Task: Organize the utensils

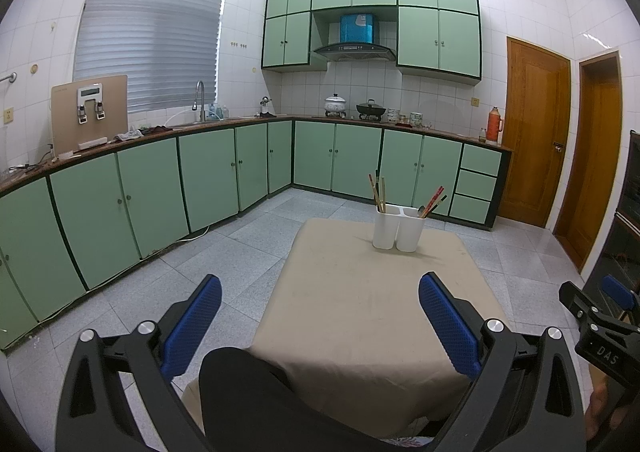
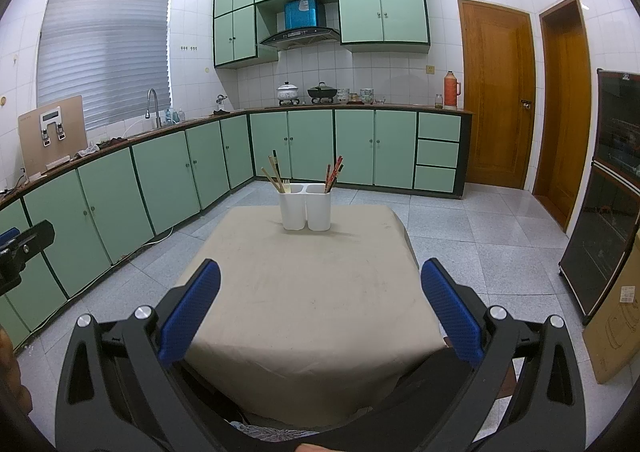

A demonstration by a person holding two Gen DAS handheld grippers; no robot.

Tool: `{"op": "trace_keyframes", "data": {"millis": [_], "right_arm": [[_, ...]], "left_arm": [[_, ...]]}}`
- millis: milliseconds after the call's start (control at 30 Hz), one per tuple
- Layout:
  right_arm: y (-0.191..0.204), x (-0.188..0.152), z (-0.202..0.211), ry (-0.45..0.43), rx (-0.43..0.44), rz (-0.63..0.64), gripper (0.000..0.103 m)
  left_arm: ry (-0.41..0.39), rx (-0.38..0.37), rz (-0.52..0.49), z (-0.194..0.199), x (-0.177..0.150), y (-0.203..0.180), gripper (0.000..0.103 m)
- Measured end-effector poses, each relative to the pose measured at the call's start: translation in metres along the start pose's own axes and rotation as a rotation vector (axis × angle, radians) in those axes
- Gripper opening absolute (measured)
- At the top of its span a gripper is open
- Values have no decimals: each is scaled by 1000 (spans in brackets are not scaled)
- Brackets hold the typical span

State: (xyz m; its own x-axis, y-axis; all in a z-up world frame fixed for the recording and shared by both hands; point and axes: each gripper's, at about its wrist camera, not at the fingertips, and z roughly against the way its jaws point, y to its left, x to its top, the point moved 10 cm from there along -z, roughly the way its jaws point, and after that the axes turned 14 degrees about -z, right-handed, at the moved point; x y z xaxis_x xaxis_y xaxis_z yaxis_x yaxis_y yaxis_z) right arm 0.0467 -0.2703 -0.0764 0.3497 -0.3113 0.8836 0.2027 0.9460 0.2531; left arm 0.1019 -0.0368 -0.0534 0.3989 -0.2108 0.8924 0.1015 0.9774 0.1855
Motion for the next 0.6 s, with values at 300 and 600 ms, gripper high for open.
{"op": "trace_keyframes", "data": {"millis": [300, 600], "right_arm": [[0, -1, 1, 3, 0, 0, 97], [0, 0, 1, 2, -2, -2, 97]], "left_arm": [[6, 6, 2, 1, 3, -2, 97], [0, 6, 9, 1, 5, 0, 97]]}}
